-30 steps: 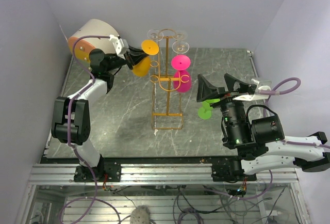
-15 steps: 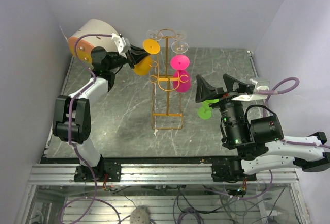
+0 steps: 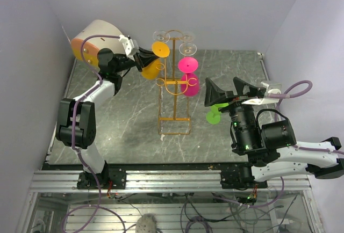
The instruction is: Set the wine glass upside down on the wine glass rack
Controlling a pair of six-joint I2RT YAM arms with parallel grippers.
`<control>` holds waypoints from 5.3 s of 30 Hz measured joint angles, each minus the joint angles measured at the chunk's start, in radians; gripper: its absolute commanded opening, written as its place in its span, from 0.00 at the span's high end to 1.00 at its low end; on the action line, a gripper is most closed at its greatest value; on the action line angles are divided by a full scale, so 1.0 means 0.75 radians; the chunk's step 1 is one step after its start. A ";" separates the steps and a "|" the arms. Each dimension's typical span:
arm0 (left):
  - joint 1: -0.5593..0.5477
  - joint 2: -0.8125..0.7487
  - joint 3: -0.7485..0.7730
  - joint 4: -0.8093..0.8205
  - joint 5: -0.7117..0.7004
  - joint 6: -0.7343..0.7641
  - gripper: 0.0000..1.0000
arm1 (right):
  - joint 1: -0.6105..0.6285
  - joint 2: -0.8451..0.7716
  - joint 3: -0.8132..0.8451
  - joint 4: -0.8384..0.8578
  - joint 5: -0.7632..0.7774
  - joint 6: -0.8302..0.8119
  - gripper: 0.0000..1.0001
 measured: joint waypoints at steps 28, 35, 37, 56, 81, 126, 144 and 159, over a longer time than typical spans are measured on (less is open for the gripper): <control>-0.025 0.006 0.005 -0.100 0.016 0.084 0.65 | -0.539 0.025 0.319 -1.172 0.036 0.812 0.00; -0.025 -0.014 -0.036 -0.144 0.013 0.110 0.63 | -1.263 0.277 0.356 -1.568 -0.530 1.194 0.00; -0.025 -0.039 -0.050 -0.182 0.005 0.135 0.63 | -1.412 0.334 0.249 -1.606 -0.711 1.241 0.01; -0.022 -0.247 -0.176 -0.827 -0.104 0.551 0.00 | -1.691 0.240 -0.223 -1.693 -1.259 1.395 0.26; 0.002 -0.662 -0.330 -1.382 -0.185 0.823 0.00 | -1.691 0.274 -0.237 -1.656 -1.216 1.369 0.66; 0.086 -0.769 0.364 -1.685 -0.508 -1.101 0.00 | -1.450 0.383 0.712 -0.986 -1.344 1.168 1.00; 0.141 -0.513 0.423 -1.259 -0.466 -1.951 0.13 | -0.730 0.699 0.356 0.143 -0.999 0.252 1.00; 0.148 -0.472 0.455 -1.174 -0.459 -2.027 0.28 | -0.616 0.781 0.350 0.300 -0.999 0.189 1.00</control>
